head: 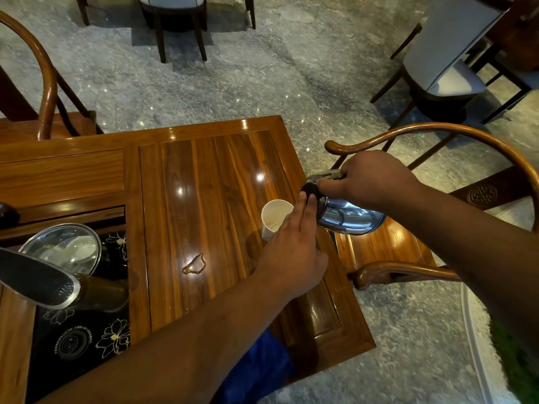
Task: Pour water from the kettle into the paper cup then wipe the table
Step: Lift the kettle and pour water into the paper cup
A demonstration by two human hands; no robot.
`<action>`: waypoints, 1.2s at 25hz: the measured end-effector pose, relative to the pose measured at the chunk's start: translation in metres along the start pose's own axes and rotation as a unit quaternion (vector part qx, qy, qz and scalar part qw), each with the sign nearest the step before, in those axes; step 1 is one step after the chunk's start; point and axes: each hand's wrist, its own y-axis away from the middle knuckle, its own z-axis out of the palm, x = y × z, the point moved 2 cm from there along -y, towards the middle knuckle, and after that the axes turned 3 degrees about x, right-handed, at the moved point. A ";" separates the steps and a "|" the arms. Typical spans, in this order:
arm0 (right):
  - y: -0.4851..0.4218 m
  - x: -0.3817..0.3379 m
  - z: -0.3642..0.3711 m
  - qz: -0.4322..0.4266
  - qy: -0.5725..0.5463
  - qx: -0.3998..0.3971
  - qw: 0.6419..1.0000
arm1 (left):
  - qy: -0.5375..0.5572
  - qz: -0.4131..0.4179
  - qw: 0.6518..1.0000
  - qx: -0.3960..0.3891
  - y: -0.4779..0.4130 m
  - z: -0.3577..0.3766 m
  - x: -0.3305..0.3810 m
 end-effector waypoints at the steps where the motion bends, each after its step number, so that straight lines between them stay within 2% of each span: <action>1: 0.000 0.000 -0.001 0.002 -0.001 0.001 1.000 | 0.000 -0.001 1.000 -0.001 0.000 0.000 0.000; 30: -0.005 -0.005 -0.002 -0.029 0.061 0.014 0.998 | 0.007 -0.003 1.000 0.001 0.000 0.005 0.001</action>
